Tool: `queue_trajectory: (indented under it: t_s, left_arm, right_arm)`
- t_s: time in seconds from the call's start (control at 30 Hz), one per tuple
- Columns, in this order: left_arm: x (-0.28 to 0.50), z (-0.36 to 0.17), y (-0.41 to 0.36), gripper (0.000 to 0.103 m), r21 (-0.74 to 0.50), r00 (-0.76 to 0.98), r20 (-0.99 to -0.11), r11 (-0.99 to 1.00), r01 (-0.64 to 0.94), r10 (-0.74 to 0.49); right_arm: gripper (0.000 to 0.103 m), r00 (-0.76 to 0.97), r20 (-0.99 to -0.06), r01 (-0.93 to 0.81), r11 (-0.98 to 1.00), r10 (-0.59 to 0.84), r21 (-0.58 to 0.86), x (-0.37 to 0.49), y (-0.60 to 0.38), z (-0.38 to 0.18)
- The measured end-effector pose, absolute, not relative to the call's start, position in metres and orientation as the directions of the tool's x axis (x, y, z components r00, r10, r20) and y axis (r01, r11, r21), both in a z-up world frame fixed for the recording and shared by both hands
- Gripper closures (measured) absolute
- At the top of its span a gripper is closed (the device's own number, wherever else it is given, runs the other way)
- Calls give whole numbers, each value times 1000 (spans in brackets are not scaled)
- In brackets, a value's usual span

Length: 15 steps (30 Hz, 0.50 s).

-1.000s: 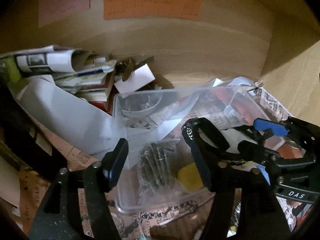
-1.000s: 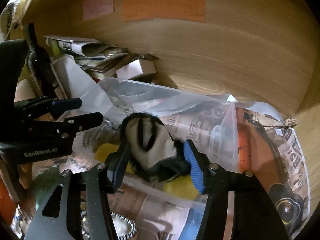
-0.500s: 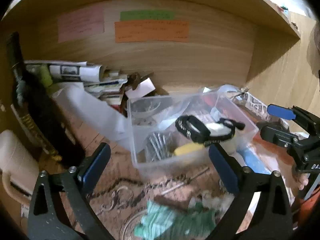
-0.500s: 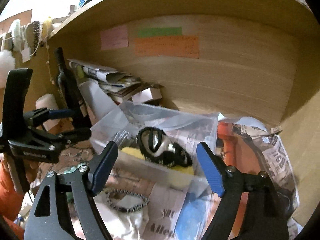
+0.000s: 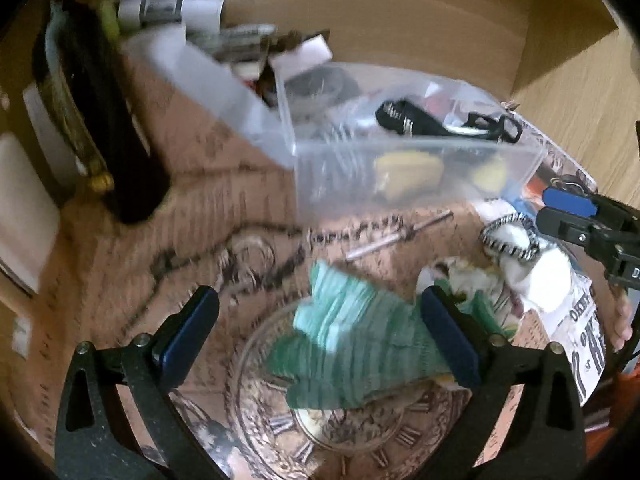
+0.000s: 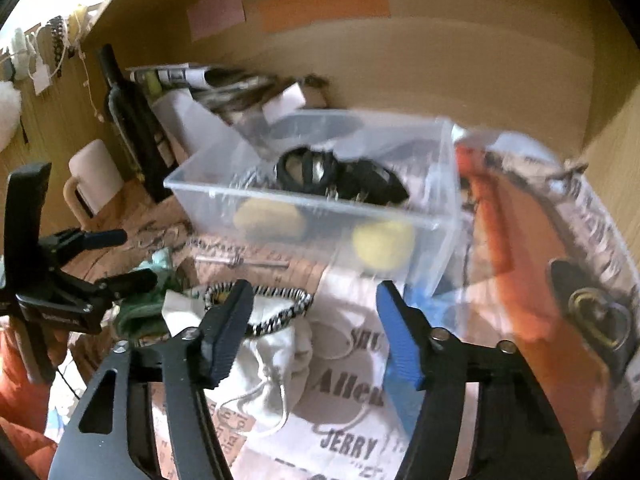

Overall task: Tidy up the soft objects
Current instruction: 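Grasp the green knit glove with the left gripper while the right gripper grasps the beaded bracelet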

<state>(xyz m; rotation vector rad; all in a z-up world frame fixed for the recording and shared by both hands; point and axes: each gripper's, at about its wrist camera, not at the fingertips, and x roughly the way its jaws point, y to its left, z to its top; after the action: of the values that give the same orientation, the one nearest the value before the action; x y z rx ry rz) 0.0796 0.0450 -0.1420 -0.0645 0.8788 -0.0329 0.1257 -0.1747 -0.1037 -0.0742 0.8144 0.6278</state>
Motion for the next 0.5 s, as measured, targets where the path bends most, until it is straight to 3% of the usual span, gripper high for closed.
queue_trajectory:
  t_s: [0.17, 0.3, 0.5]
  left_arm:
    - [75, -157, 48, 1, -136, 631, -770, 991, -20, -93]
    - [73, -161, 46, 21, -154, 637, -761, 988, 0, -118]
    - [70, -159, 39, 44, -150, 646, -752, 988, 27, -132]
  right_arm:
    - [66, 473, -718, -544, 810, 511, 218, 132, -172, -114]
    - [78, 438, -722, -546, 796, 536, 260, 135, -172, -119]
    - [79, 422, -731, -543, 796, 536, 270, 136, -170, -121]
